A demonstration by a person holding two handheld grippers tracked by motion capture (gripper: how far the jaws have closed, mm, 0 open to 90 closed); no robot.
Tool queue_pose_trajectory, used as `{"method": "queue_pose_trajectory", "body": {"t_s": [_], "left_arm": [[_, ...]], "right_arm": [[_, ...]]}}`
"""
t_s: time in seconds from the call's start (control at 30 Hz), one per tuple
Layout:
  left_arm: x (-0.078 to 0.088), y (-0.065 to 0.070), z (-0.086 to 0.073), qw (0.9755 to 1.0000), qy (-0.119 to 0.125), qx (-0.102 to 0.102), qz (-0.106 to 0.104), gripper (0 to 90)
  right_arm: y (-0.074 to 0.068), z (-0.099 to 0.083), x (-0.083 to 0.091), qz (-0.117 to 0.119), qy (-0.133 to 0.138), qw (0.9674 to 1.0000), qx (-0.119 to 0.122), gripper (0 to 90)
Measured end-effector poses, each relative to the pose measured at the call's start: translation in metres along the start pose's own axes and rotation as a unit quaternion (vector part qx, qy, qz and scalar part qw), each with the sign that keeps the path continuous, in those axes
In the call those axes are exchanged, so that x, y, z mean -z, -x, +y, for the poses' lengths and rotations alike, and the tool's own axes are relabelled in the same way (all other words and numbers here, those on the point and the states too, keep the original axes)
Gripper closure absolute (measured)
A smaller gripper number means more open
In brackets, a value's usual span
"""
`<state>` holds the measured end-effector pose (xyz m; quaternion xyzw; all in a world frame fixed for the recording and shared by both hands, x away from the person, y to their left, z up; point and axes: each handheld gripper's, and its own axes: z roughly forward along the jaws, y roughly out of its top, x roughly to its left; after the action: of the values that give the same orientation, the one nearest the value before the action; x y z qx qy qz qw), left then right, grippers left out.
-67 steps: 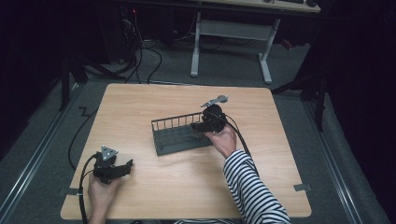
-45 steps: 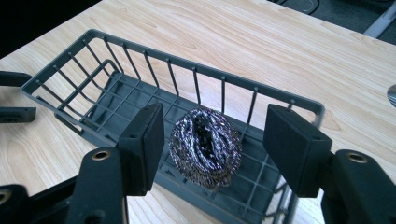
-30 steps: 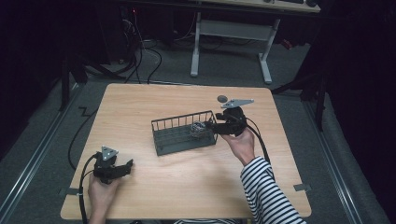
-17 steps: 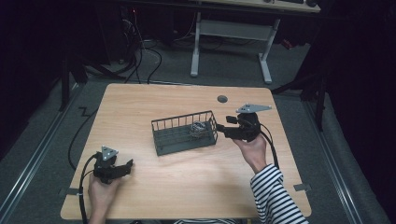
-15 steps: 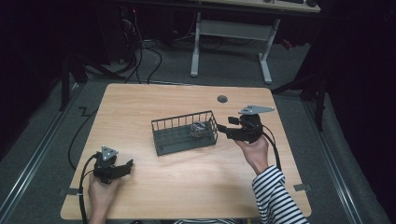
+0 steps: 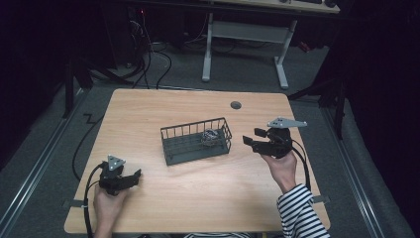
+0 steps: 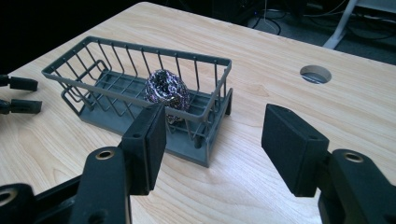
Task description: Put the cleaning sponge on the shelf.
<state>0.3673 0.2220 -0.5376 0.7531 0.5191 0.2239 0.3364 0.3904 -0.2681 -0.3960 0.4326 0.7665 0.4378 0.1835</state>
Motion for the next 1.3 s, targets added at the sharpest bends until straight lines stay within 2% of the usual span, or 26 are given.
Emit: {"method": "queue_pose_trajectory", "body": {"t_s": [0.13, 0.23, 0.3, 0.43, 0.53, 0.8, 1.03, 1.07, 1.3], "left_arm": [[0.0, 0.0, 0.0, 1.0, 0.0, 0.0, 0.0, 24.1], [0.0, 0.0, 0.0, 1.0, 0.0, 0.0, 0.0, 24.1], [0.0, 0.0, 0.0, 1.0, 0.0, 0.0, 0.0, 24.1], [0.0, 0.0, 0.0, 1.0, 0.0, 0.0, 0.0, 24.1], [0.0, 0.0, 0.0, 1.0, 0.0, 0.0, 0.0, 24.1], [0.0, 0.0, 0.0, 1.0, 0.0, 0.0, 0.0, 24.1], [0.0, 0.0, 0.0, 1.0, 0.0, 0.0, 0.0, 24.1], [0.0, 0.0, 0.0, 1.0, 0.0, 0.0, 0.0, 24.1], [0.0, 0.0, 0.0, 1.0, 0.0, 0.0, 0.0, 24.1]], "right_arm": [[0.004, -0.008, 0.004, -0.002, 0.001, 1.0, -0.01, 40.9], [0.004, -0.012, 0.009, -0.014, 0.006, 0.9999, -0.003, 41.1], [0.005, -0.015, 0.012, -0.01, 0.012, 0.9998, -0.008, 41.2], [0.009, -0.024, 0.013, -0.016, 0.001, 0.9998, -0.012, 41.2], [0.012, -0.031, 0.014, -0.009, 0.005, 0.9995, -0.029, 41.1], [0.016, -0.054, 0.019, -0.01, 0.009, 0.9987, -0.05, 41.2], [0.021, -0.073, 0.014, -0.014, 0.003, 0.9976, -0.068, 41.1], [0.021, -0.077, 0.013, -0.015, -0.001, 0.9971, -0.075, 41.1], [0.023, -0.104, -0.002, -0.029, -0.029, 0.9956, -0.084, 40.2]]}}
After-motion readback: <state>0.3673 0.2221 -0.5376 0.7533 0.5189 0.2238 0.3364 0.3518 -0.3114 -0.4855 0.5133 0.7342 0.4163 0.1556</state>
